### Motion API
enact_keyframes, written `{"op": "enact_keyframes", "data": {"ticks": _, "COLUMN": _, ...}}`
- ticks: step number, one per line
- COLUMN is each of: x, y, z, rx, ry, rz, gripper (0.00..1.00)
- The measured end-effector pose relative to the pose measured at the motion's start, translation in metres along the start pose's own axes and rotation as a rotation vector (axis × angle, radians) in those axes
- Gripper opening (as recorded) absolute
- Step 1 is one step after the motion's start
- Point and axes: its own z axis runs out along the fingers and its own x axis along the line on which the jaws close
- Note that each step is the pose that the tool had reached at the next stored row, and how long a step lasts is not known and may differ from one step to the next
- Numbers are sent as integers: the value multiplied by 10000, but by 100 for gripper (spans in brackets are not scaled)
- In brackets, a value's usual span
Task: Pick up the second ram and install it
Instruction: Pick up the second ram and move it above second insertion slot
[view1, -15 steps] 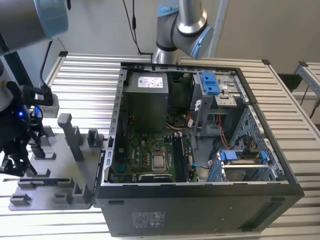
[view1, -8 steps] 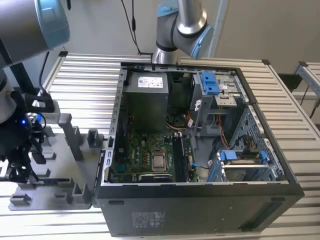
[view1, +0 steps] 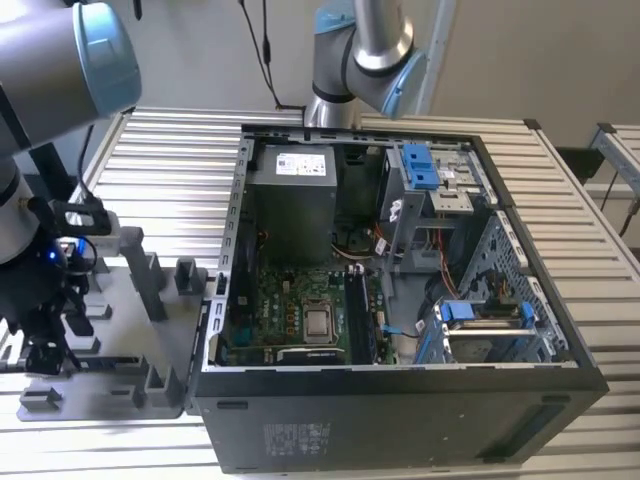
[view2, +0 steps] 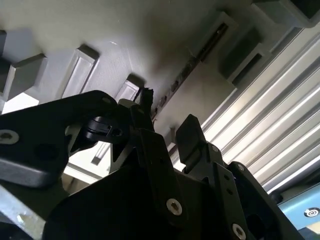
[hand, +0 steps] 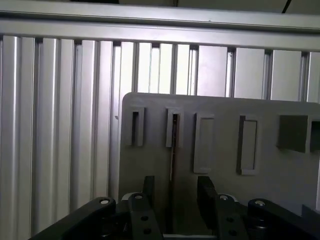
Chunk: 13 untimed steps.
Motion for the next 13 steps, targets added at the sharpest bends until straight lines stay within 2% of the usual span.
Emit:
{"op": "enact_keyframes", "data": {"ticks": 7, "x": 3, "y": 8, "z": 125, "rx": 1, "ry": 5, "rz": -162, "gripper": 48}}
{"op": "enact_keyframes", "data": {"ticks": 13, "x": 5, "y": 6, "z": 193, "rx": -2, "ry": 11, "rz": -298, "gripper": 48}}
